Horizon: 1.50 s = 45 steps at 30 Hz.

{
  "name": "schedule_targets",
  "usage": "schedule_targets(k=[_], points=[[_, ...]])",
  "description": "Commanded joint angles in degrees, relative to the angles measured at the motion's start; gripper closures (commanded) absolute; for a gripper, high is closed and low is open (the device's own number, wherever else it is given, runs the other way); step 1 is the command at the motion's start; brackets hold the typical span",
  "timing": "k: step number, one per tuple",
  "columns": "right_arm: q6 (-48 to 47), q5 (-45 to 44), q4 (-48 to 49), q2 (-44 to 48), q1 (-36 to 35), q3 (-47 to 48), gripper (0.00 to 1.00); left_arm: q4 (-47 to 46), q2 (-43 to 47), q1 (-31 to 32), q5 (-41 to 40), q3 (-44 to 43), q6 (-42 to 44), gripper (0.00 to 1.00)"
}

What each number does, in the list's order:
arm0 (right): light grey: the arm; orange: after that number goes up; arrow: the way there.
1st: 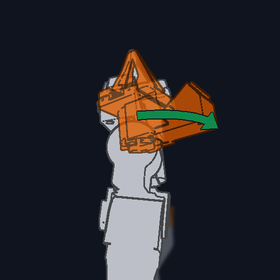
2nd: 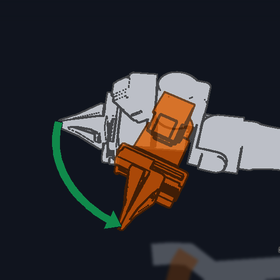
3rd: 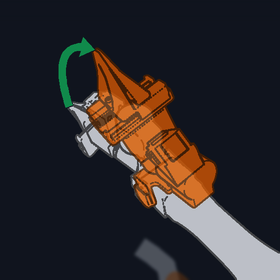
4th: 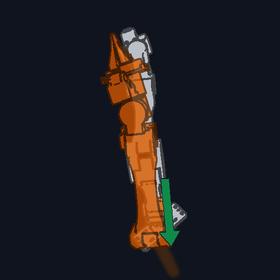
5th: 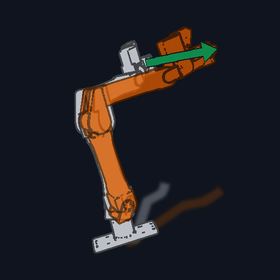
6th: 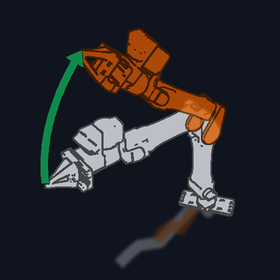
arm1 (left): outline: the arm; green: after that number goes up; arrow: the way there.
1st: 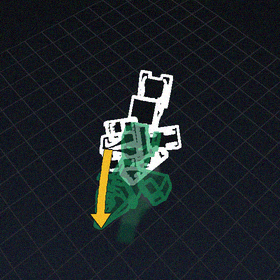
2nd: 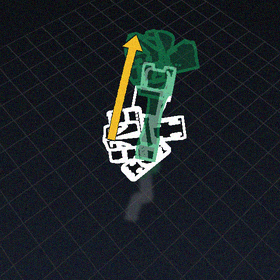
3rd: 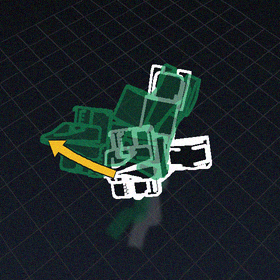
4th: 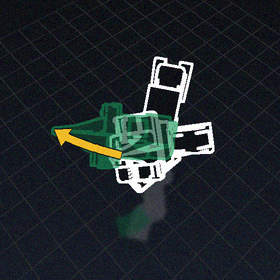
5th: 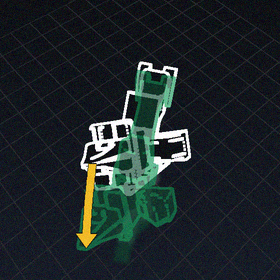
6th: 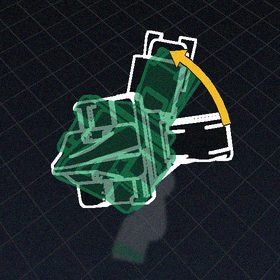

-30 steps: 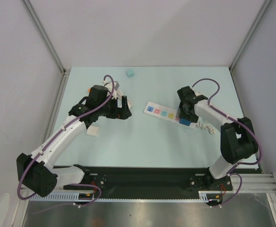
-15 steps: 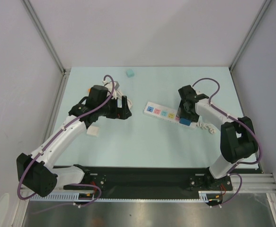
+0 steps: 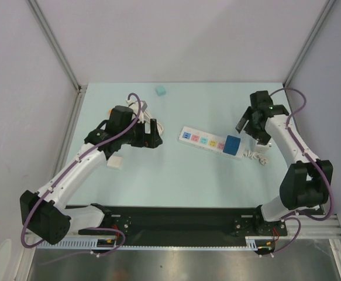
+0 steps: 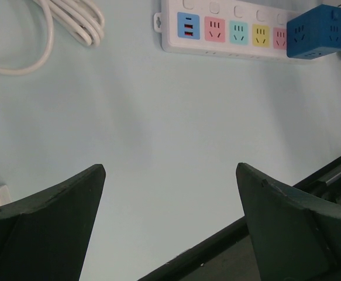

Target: Insert the plug

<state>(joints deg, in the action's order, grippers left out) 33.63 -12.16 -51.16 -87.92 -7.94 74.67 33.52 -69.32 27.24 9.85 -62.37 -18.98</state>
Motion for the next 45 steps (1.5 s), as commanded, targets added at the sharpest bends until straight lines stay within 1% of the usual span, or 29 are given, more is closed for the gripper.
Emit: schedule_targets(k=[1, 3, 6, 8, 9, 14, 24, 30, 38, 45], points=[[10.13, -5.06, -7.89, 2.05, 3.89, 3.54, 0.12, -1.96, 2.00, -0.26, 1.14, 0.49, 0.70, 0.00], [12.15, -5.93, -10.79, 1.35, 5.57, 5.39, 0.12, -1.96, 2.00, -0.26, 1.05, 0.41, 0.70, 0.00], [17.78, -8.48, -13.70, -0.14, 7.24, 6.36, 0.11, -1.97, 2.00, -0.26, 1.05, 0.49, 0.70, 0.00], [20.59, -8.23, -13.79, -1.19, 7.51, 6.19, 0.10, -1.97, 2.17, -0.26, 0.96, 0.58, 0.70, 0.00], [21.38, -7.44, -13.80, -1.55, 9.94, 6.19, 0.09, -1.96, 2.26, -0.26, 0.88, 0.58, 0.79, 0.00], [26.30, -5.86, -14.85, -5.33, 13.30, 7.68, 0.08, -2.05, 2.61, -0.26, 1.05, 0.58, 0.88, 0.00], [32.02, -5.68, -14.67, -14.37, 14.45, 12.95, 0.06, -2.32, 2.79, -0.35, 0.88, 0.67, 0.97, 0.00], [35.71, -6.38, -15.03, -16.84, 15.06, 13.92, 0.05, -2.67, 2.79, -0.35, 1.58, 0.76, 0.88, 0.00], [40.37, -7.25, -11.95, -19.74, 15.94, 13.48, 0.05, -2.84, 3.05, -0.35, 1.75, 1.02, 0.79, 0.00], [41.43, -7.43, -10.37, -22.21, 17.08, 11.73, 0.06, -2.93, 3.05, -0.44, 1.67, 0.93, 0.79, 0.00]])
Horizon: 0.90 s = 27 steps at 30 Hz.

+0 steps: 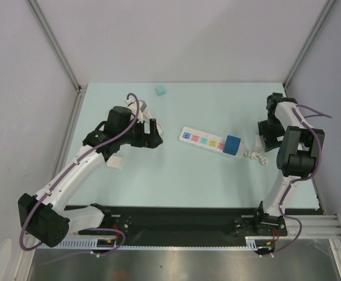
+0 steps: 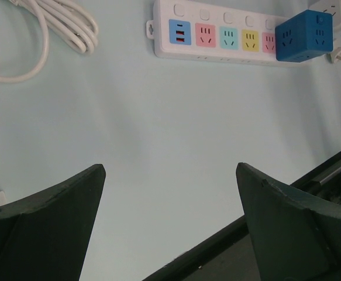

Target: Insert the plug

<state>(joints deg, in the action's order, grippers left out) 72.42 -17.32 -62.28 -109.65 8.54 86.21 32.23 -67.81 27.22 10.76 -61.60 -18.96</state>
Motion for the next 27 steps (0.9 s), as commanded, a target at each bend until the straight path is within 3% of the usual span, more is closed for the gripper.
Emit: schedule_targets(k=[1, 5, 7, 8, 9, 15, 19, 21, 27], points=[[2.55, -2.63, 1.11, -0.66, 0.78, -0.17, 0.06, -1.73, 1.54, -0.42, 0.92, 0.17, 0.77, 0.00], [-0.96, -2.19, 7.59, -0.13, 1.83, -2.98, 0.12, -1.99, 1.37, -0.59, 1.80, 0.43, 1.03, 0.01], [-4.46, -0.97, 12.24, 1.00, 2.36, -5.17, 0.28, -2.17, 1.19, -0.59, 2.33, 0.43, 1.03, 0.01], [-5.27, 0.69, 13.49, 1.53, 2.45, -5.88, 0.41, -2.26, 1.19, -0.59, 2.42, 0.34, 1.03, 0.02], [-6.23, 1.32, 14.72, 2.15, 2.63, -6.58, 0.61, -2.43, 1.19, -0.59, 2.59, 0.34, 1.12, 0.02], [-15.19, 5.27, 19.47, 10.40, 3.33, -9.31, 1.00, -2.87, 2.16, -0.50, 3.73, -0.18, 0.42, 0.03], [-23.01, 13.25, 24.65, 19.71, 3.24, -12.11, 1.00, -4.62, 3.47, -0.50, 8.03, -1.06, -1.07, 0.05], [-26.62, 21.68, 30.70, 27.41, 3.07, -16.41, 1.00, -6.12, 4.61, -0.50, 11.37, -1.15, -2.74, 0.05], [-25.23, 35.50, 43.89, 43.45, -0.53, -26.42, 1.00, -16.57, 9.17, 0.20, 16.56, 1.13, -6.17, 0.09]])
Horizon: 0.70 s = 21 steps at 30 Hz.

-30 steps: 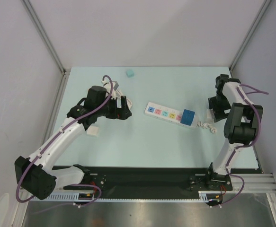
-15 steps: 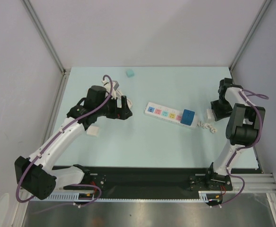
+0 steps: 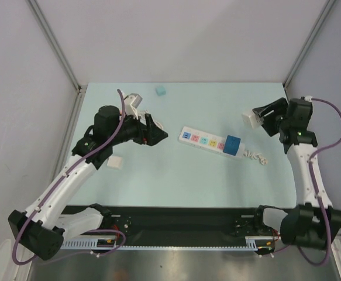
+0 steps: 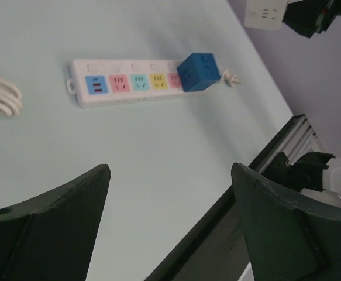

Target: Insert the plug

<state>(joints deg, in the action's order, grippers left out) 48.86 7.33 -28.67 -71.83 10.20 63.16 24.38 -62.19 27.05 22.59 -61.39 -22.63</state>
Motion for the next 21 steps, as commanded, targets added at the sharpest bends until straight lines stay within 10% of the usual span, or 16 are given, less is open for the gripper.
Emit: schedule_targets(k=[1, 8, 21], points=[[-0.62, 12.51, 13.08, 9.83, -3.68, -5.48, 1.00, -12.04, 4.09, 0.90, 4.57, 1.26, -2.59, 0.11], [-7.62, 14.73, 38.32, 24.53, -25.09, -16.39, 1.00, -20.24, 9.54, 6.70, 2.90, 3.63, 2.59, 0.09], [-48.20, 12.26, 38.51, 38.07, -55.54, -18.59, 1.00, -24.82, 27.99, 7.93, -7.03, 13.40, 6.72, 0.01]])
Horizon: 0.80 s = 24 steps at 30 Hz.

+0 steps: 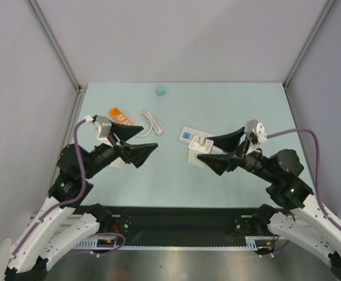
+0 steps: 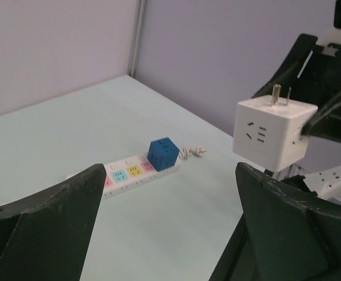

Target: Insert the plug

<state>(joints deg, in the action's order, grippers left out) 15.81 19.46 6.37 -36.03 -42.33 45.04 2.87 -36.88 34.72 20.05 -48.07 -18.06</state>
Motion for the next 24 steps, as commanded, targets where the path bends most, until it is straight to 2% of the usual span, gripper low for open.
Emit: schedule_targets(k=[1, 5, 12, 16, 17, 18, 19, 24], points=[[-15.63, -0.82, 3.21, 3.85, -5.03, -0.56, 1.00, -3.31, 2.87, 0.26, -4.24, 0.00, 2.24, 0.01], [-21.96, -4.69, 1.98, 6.23, -7.68, -0.39, 1.00, -3.66, 3.83, 0.35, -2.57, 0.96, 1.98, 0.02], [-22.76, -2.24, -1.01, 5.88, -7.86, 2.42, 1.00, -7.36, 5.77, 0.26, -1.08, 3.08, 2.33, 0.02], [-19.34, -0.83, 0.73, 5.53, -7.86, 3.22, 1.00, -7.97, 2.35, 0.35, 9.36, 0.36, 0.41, 0.05], [-16.11, -1.18, 2.57, 5.19, -7.86, 2.43, 1.00, -9.02, 0.78, 0.26, 15.39, -0.43, -0.91, 0.05], [-14.34, -1.53, 7.73, 4.83, -7.86, 1.90, 1.00, -12.94, -0.11, 0.26, 18.15, -0.44, -2.57, 0.05], [-11.88, -2.23, 11.00, 4.57, -7.86, 1.29, 1.00, -15.77, -0.55, 0.26, 22.79, -0.35, -6.77, 0.04], [2.78, -4.61, 37.33, -1.82, -7.86, -2.15, 1.00, -37.09, -3.97, 0.09, 25.82, 0.18, -20.85, 0.03]])
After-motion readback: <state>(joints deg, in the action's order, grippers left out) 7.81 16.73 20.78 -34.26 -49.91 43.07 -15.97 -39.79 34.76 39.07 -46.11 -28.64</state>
